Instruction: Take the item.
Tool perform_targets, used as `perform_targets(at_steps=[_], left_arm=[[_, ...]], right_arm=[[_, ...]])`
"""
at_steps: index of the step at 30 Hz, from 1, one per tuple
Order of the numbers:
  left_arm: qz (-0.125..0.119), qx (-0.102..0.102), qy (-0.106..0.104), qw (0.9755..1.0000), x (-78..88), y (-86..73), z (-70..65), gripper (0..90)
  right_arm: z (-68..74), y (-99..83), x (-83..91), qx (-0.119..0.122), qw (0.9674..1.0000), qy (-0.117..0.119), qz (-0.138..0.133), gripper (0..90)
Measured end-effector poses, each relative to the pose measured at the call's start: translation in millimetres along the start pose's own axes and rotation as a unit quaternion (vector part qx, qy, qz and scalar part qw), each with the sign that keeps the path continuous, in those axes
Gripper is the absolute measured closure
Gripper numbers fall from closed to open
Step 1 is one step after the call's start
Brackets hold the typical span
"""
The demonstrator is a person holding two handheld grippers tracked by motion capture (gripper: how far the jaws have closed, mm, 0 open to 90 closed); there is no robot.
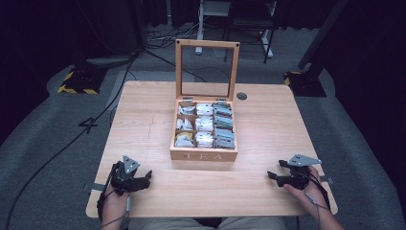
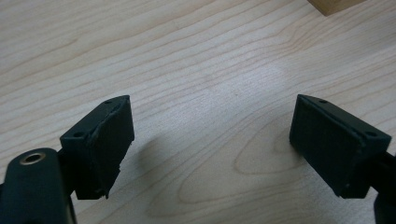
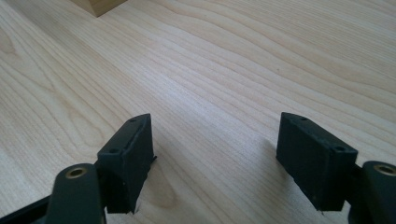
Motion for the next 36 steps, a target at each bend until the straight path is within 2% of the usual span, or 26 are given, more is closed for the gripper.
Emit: perform_targets(at_steps=[5,6,8,18,20,22,24,28,31,32,36], left_arm=[[0.007,0.018,-0.014,0.9997,-1.3,-1.0,1.1,13.1],[0.010,0.028,-0.019,0.9994,-1.6,-1.8,1.5,13.1],[0.011,0.036,-0.023,0.9990,-2.2,-2.0,1.8,12.9],[0.011,0.036,-0.025,0.9990,-2.2,-2.0,1.6,12.4],[0.011,0.036,-0.026,0.9989,-2.4,-1.9,1.5,12.3],[0.012,0.035,-0.028,0.9989,-2.6,-1.9,1.2,11.4],[0.012,0.034,-0.027,0.9990,-3.0,-1.6,1.3,11.1],[0.014,0.033,-0.027,0.9990,-3.2,-1.6,1.2,10.5],[0.016,0.032,-0.027,0.9990,-3.7,-1.4,0.6,9.4],[0.016,0.032,-0.027,0.9990,-3.7,-1.4,0.6,8.9],[0.016,0.034,-0.025,0.9990,-3.6,-1.5,0.5,8.9]], right_arm=[[0.1,-0.4,0.4,0.002,1.0000,0.001,0.000,27.6],[0.1,-0.5,0.6,0.003,1.0000,0.002,0.000,27.6],[0.1,-0.6,0.6,0.003,1.0000,0.002,0.000,27.6],[0.0,-0.8,1.2,0.003,1.0000,0.003,0.000,28.4],[-0.4,-0.8,1.4,0.001,1.0000,0.003,0.000,29.8],[-1.3,-0.2,2.7,0.000,1.0000,0.000,-0.005,36.2],[-1.4,0.0,2.9,-0.002,1.0000,0.000,-0.005,36.1],[-2.1,13.9,11.5,-0.007,0.9998,0.004,-0.016,37.1],[-1.4,28.7,15.7,-0.025,0.9990,0.020,-0.031,37.6],[-1.4,28.7,15.7,-0.025,0.9990,0.020,-0.031,37.6],[-0.9,49.1,18.6,-0.019,0.9988,0.029,-0.034,38.8]])
Point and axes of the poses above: each handheld gripper's, and its own axes: x roughly backward along the jaws, y roughly out of its top, z roughly to its left, the point moved 10 cm from there along -x, roughly forward along the jaws, and after that the axes turned 5 degrees about -x, right-handed, at the moved point
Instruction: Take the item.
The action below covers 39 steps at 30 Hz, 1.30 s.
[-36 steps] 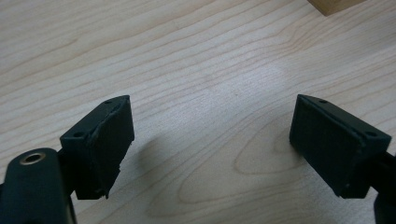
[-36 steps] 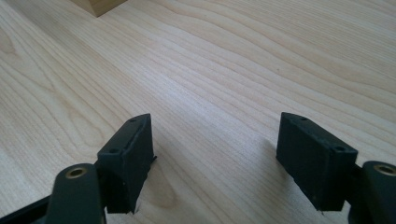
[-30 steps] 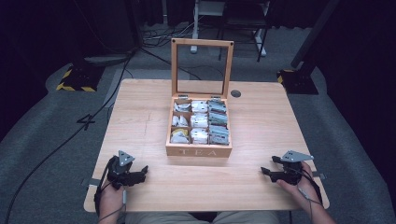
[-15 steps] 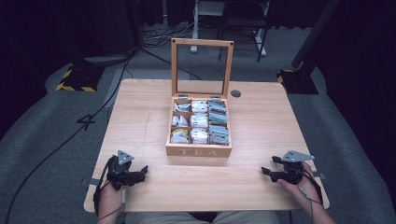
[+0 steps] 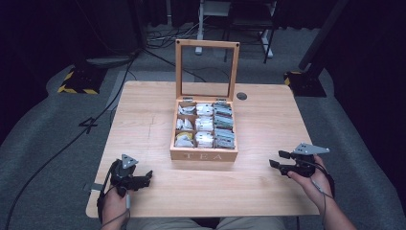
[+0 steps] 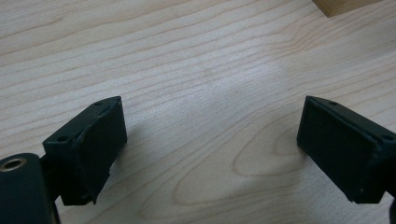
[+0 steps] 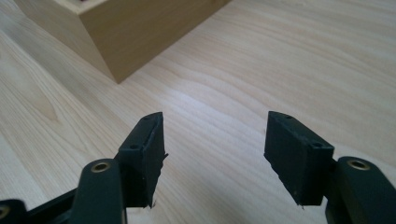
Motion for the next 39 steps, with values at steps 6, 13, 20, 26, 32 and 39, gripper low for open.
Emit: perform_targets(at_steps=[6,13,20,26,32,39], left_arm=[[0.001,0.009,0.005,0.9999,1.4,-1.7,-1.2,8.9],[0.000,0.008,0.004,1.0000,2.9,-3.2,-1.7,8.9],[0.000,0.008,0.004,1.0000,3.7,-4.1,-2.3,8.7],[0.008,-0.004,-0.009,0.9999,2.0,-4.6,-5.3,2.1],[0.010,-0.009,-0.013,0.9998,1.0,-4.3,-5.5,0.3],[0.011,-0.010,-0.015,0.9998,-0.1,-3.3,-4.7,0.2]], right_arm=[[4.9,25.5,0.9,0.011,0.9998,0.015,-0.005,41.0],[14.1,53.9,-3.4,0.026,0.9991,0.035,-0.002,43.6],[27.5,79.3,-11.7,0.039,0.9978,0.054,-0.001,45.0],[43.8,99.3,-24.5,0.046,0.9965,0.070,-0.007,46.0],[57.0,115.3,-34.3,0.052,0.9953,0.081,-0.010,46.5],[74.4,132.1,-48.8,0.072,0.9935,0.088,0.003,46.9]])
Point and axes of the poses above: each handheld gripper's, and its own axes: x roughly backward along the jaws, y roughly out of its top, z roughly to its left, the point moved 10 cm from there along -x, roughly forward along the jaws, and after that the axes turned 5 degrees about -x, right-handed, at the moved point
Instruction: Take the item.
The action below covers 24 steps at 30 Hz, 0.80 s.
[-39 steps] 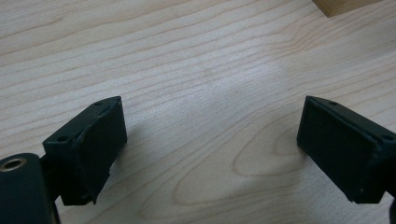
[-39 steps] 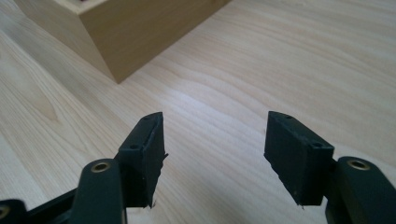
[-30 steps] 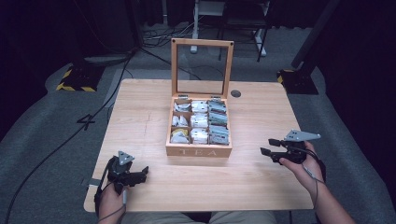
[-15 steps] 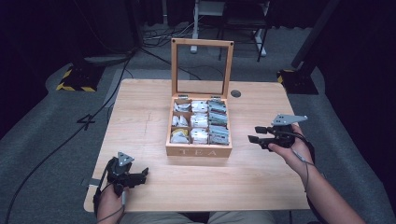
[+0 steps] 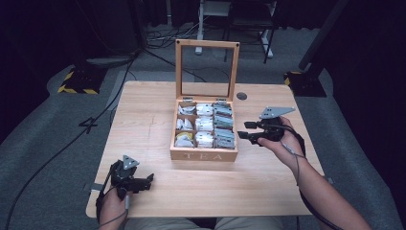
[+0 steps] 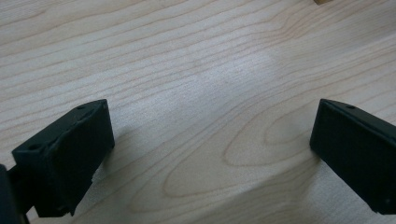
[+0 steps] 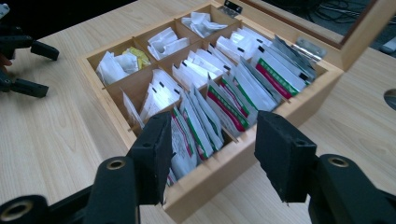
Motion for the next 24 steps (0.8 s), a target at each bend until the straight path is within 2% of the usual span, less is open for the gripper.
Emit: perform_targets(at_steps=[11,13,17,18,24], left_arm=[[-0.001,-0.003,0.002,1.0000,-0.7,1.0,1.3,0.2],[-0.001,-0.002,0.002,1.0000,-0.8,1.0,1.2,0.2],[0.000,-0.002,0.002,1.0000,-0.7,0.9,1.1,0.2],[0.000,-0.002,0.002,1.0000,-0.7,0.9,1.1,0.2],[0.000,-0.002,0.002,1.0000,-0.7,0.8,1.2,0.2]], right_arm=[[22.8,16.2,-33.3,0.006,0.9994,0.028,0.021,52.4],[30.3,18.4,-42.1,0.009,0.9988,0.037,0.031,55.8],[37.5,19.0,-50.1,0.006,0.9980,0.047,0.041,58.8],[42.9,18.0,-56.6,0.009,0.9973,0.052,0.052,60.2],[52.9,13.6,-71.4,0.017,0.9955,0.062,0.069,61.2]])
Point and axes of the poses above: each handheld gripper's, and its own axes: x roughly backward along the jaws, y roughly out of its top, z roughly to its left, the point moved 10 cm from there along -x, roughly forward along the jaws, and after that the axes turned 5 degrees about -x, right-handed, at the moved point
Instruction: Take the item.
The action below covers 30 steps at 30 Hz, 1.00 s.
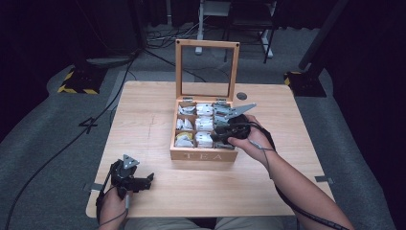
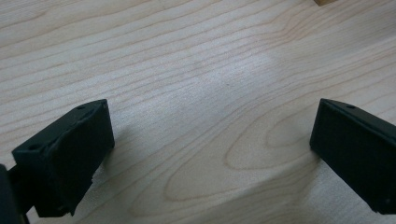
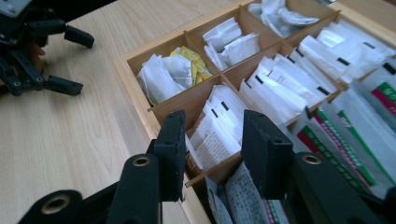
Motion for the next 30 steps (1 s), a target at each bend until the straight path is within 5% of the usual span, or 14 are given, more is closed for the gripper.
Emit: perform_targets(at_steps=[7,17,30], left_arm=[[-0.001,0.000,0.000,1.0000,-0.1,0.1,0.0,0.2],[0.000,0.000,0.000,1.0000,-0.1,0.1,-0.1,0.2],[-0.001,0.000,0.000,1.0000,-0.2,0.2,0.0,0.2]], right_arm=[[11.9,-3.5,-21.3,0.008,0.9993,0.014,0.033,64.4],[10.9,-10.4,-41.2,0.013,0.9972,-0.002,0.074,75.0],[7.3,-18.1,-59.3,-0.016,0.9910,-0.014,0.132,76.7]])
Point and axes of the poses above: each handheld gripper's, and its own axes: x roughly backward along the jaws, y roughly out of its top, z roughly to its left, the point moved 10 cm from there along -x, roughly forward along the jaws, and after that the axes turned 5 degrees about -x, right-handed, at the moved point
